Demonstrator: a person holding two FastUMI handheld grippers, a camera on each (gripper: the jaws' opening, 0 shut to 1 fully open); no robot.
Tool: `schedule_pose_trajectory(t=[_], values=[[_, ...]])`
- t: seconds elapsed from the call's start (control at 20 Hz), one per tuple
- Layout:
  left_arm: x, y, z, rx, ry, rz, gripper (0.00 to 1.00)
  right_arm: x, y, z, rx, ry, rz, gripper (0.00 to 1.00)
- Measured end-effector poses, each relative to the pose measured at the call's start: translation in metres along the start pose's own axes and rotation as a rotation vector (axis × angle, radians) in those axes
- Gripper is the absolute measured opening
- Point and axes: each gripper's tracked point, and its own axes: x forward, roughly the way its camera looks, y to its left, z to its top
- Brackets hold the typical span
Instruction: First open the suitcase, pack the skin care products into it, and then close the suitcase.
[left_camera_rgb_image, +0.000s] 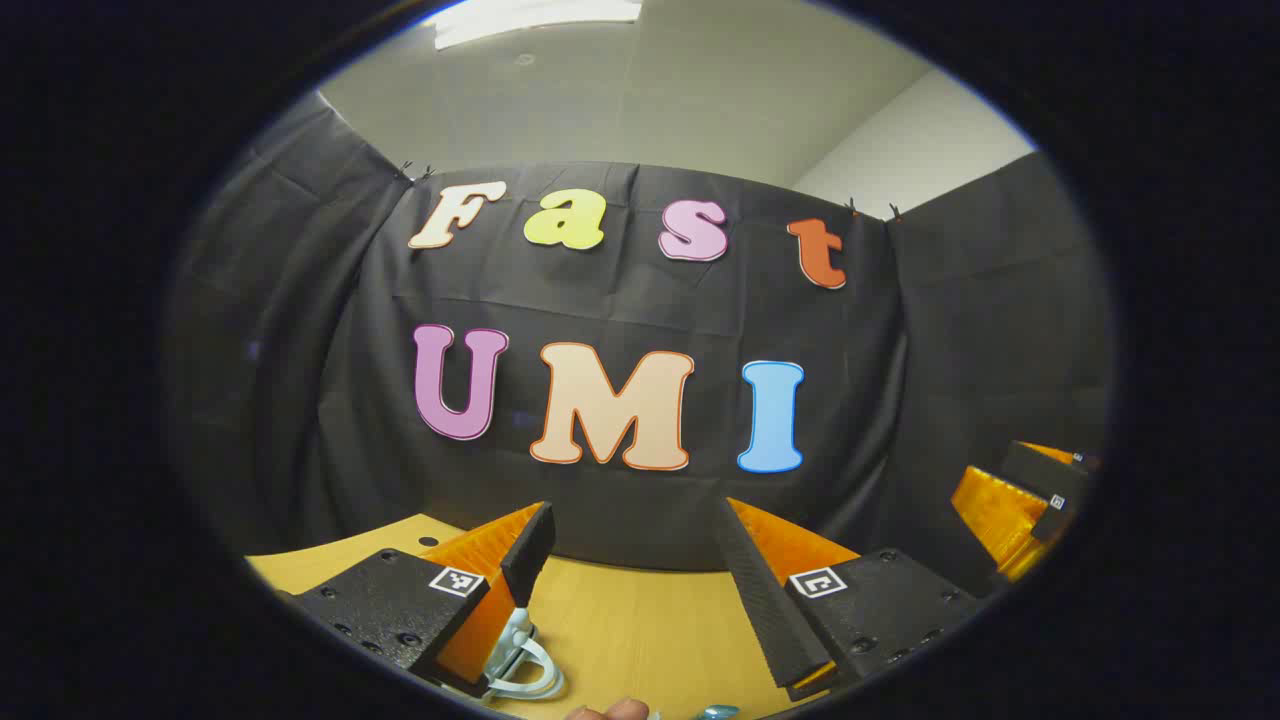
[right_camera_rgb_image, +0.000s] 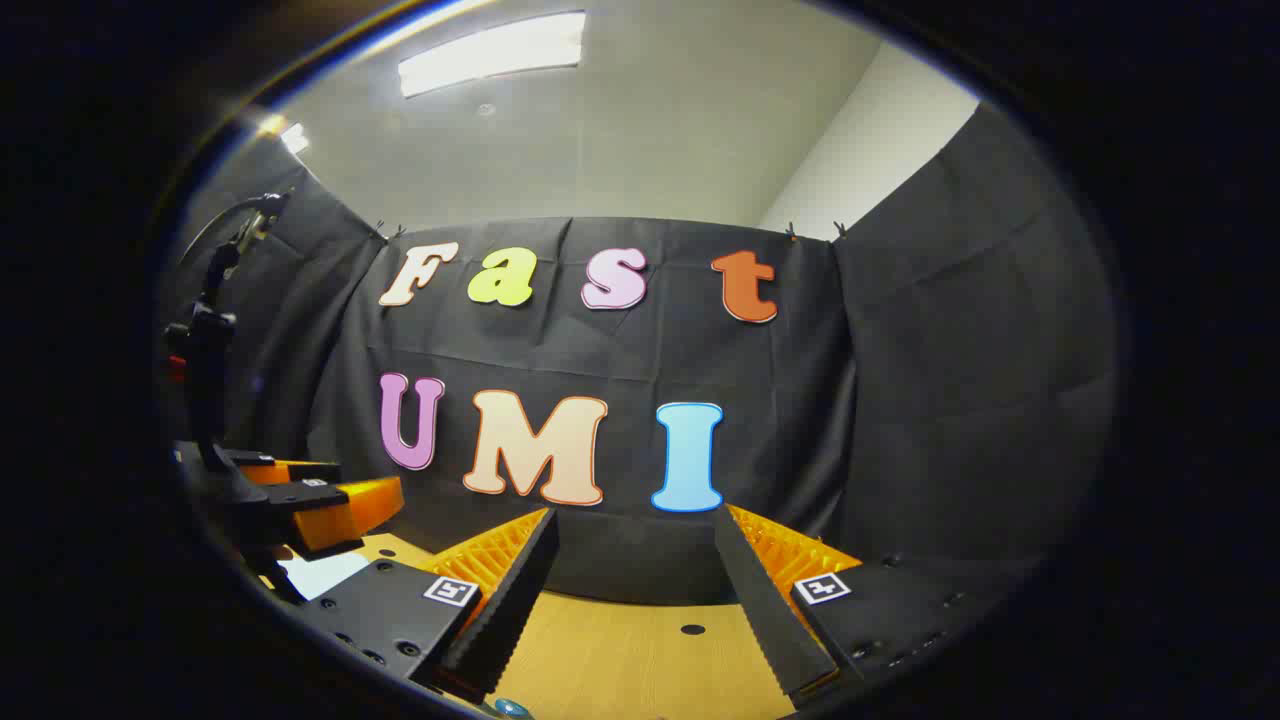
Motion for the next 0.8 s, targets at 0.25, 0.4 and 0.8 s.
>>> schedule_pose_trajectory(t=[0.25, 0.4, 0.8], values=[[0.01, 0.014, -0.004, 0.04, 0.004, -0.015, 0.94, 0.019, 0.005, 0.001, 0.06, -0.017, -0.033, 0.98], [0.015, 0.033, -0.011, 0.049, 0.026, 0.019, 0.94, 0.022, 0.014, 0.001, 0.06, -0.029, -0.035, 0.98], [0.023, 0.086, -0.081, 0.091, 0.178, 0.081, 0.92, 0.023, 0.036, -0.027, 0.024, 0.023, -0.022, 0.98]])
